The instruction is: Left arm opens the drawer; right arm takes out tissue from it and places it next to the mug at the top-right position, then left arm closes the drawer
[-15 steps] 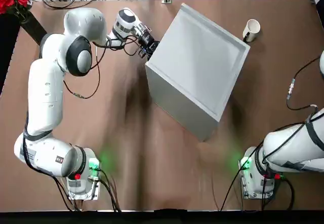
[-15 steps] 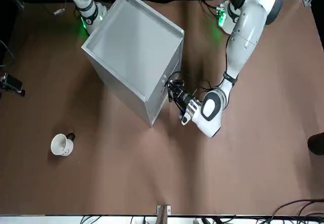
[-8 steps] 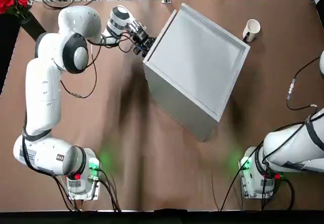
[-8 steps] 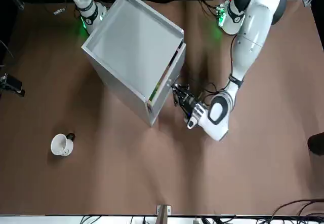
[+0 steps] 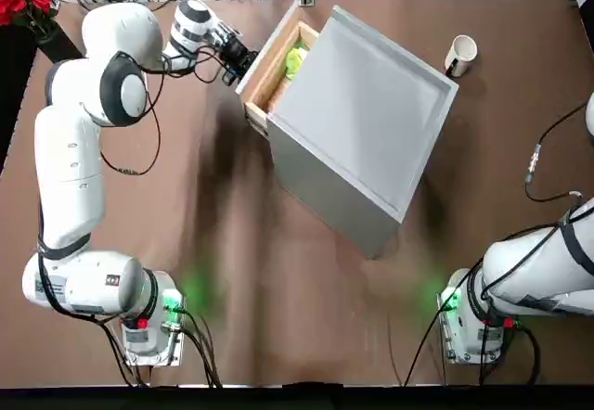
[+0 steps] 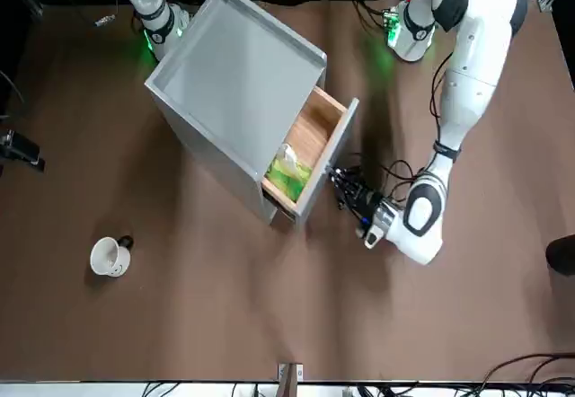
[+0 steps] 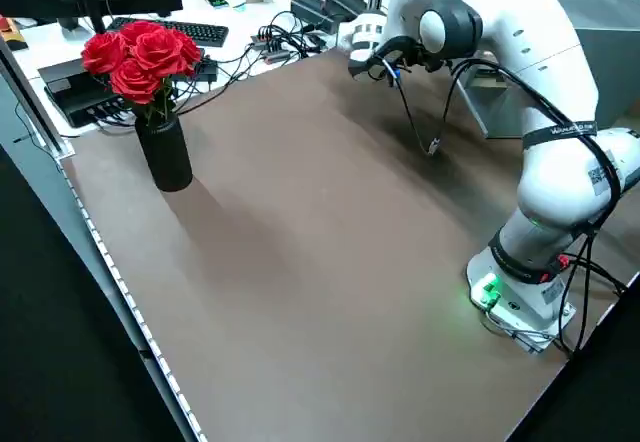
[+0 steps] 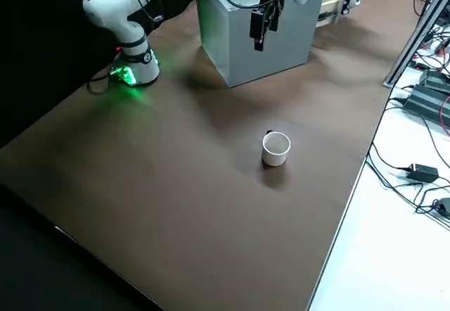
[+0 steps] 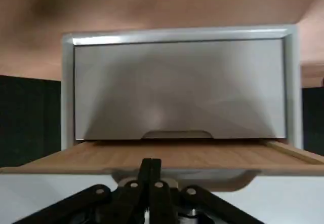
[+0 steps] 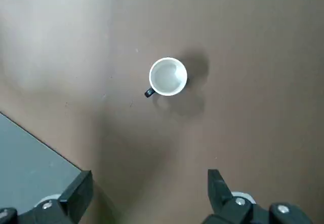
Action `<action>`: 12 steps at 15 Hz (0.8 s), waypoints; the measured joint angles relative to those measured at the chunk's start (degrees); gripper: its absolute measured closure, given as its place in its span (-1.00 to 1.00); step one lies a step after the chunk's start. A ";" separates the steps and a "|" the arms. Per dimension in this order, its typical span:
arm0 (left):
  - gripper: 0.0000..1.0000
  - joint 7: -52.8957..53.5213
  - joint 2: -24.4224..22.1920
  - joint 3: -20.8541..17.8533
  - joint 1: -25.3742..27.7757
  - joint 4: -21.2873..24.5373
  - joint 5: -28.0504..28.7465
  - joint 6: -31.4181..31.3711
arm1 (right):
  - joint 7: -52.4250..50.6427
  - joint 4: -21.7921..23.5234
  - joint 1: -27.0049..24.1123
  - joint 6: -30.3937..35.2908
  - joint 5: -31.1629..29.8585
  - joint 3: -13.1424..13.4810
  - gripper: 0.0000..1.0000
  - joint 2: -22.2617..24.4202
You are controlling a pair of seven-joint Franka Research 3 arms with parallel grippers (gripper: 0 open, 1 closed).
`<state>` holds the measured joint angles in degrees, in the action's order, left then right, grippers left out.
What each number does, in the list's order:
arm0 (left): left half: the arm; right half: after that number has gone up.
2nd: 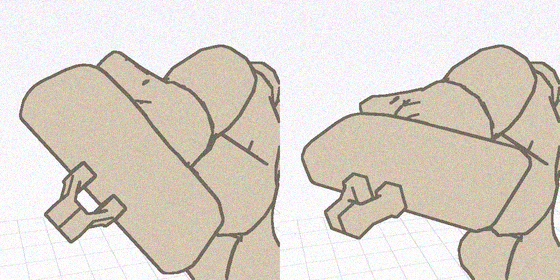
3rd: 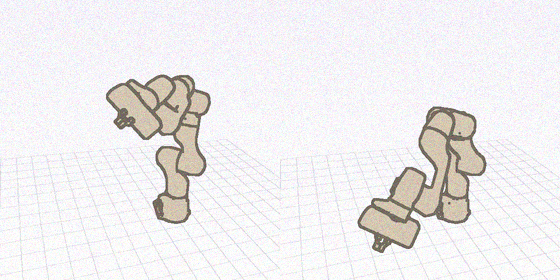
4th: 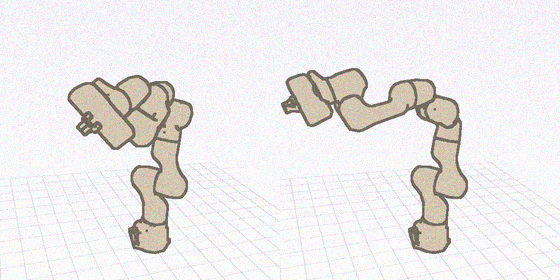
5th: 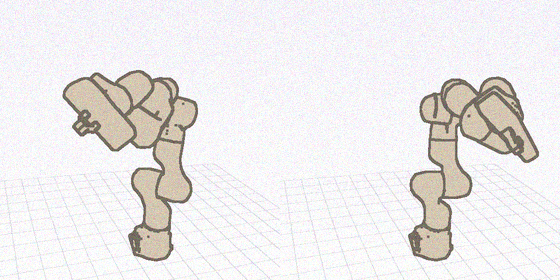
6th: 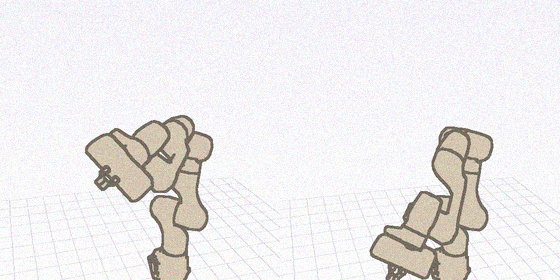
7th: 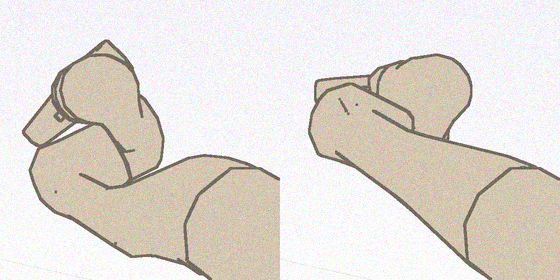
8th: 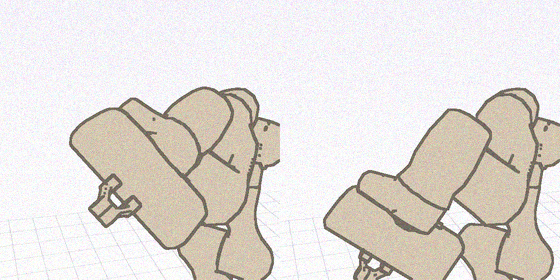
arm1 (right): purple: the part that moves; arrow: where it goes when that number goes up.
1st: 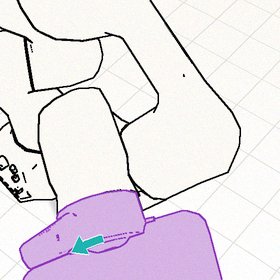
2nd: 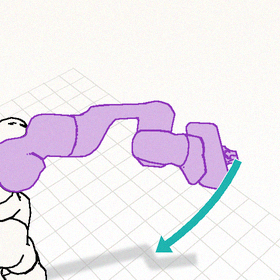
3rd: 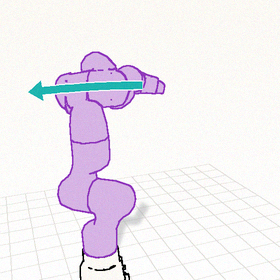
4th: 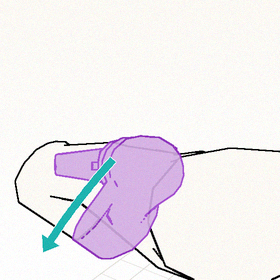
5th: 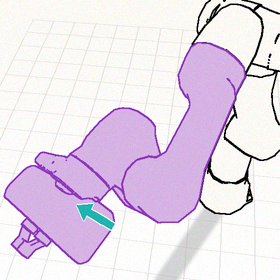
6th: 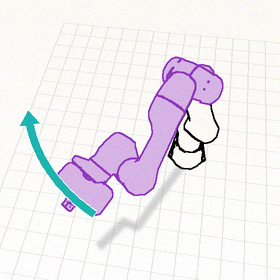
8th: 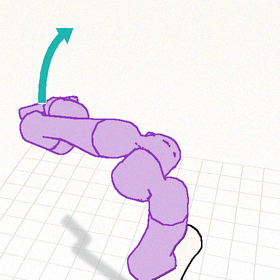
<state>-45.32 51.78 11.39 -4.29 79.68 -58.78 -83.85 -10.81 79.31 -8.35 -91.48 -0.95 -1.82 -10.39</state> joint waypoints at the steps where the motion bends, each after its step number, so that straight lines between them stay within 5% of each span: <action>1: 0.98 0.01 0.00 -0.02 1.02 -0.45 0.55 0.04 | 0.00 0.00 0.07 0.00 0.23 -0.05 -1.00 0.00; 12: 0.98 0.25 0.01 -0.29 6.05 -3.15 2.67 -0.32 | 0.00 0.02 5.45 -0.18 6.20 -0.58 -1.00 -0.71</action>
<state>-45.07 51.79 11.10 1.76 76.54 -56.11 -84.16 -10.81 79.34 -2.90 -91.66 5.25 -2.40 -11.10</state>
